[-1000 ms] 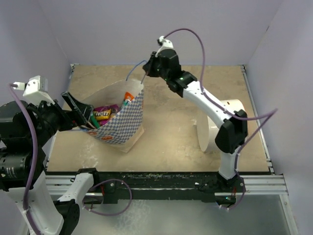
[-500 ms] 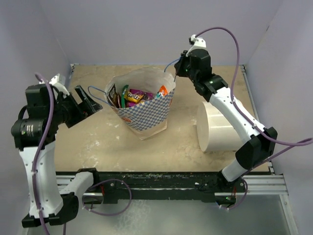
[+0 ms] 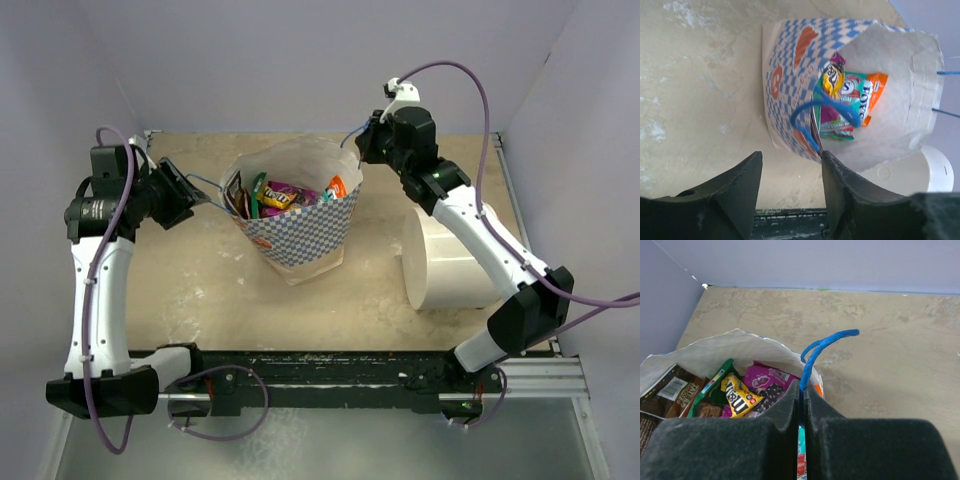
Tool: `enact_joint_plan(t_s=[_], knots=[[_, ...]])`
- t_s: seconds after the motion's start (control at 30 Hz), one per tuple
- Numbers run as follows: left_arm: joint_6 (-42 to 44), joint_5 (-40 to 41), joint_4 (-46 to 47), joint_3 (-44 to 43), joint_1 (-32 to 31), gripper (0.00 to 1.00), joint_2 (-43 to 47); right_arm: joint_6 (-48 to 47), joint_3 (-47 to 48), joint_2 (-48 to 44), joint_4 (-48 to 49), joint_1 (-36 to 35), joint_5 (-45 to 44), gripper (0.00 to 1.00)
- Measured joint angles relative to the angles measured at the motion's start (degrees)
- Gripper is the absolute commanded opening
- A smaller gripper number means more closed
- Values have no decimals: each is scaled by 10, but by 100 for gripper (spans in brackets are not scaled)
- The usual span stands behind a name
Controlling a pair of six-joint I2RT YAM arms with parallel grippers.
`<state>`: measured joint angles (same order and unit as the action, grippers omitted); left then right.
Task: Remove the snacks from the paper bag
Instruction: Adjust the paper bag at the center of the board.
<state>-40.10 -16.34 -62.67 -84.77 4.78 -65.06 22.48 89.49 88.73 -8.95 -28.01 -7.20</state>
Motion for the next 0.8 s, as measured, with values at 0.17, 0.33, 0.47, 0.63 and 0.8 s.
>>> enact_joint_plan(t_s=[0.17,0.33,0.47,0.63,0.8], knots=[[-8,33,46,3,0,52,-43,-3,-10,-11,7,1,10,4],[-14,44,83,18,0,51,-62,-7,-10,-12,7,2,23,4],[-14,51,108,31,-1,51,-67,-8,-12,-12,7,2,28,4],[-14,48,156,45,-12,43,-81,-9,-17,-12,16,2,40,4],[-11,58,187,50,-44,11,-95,-9,-17,-12,16,3,54,4]])
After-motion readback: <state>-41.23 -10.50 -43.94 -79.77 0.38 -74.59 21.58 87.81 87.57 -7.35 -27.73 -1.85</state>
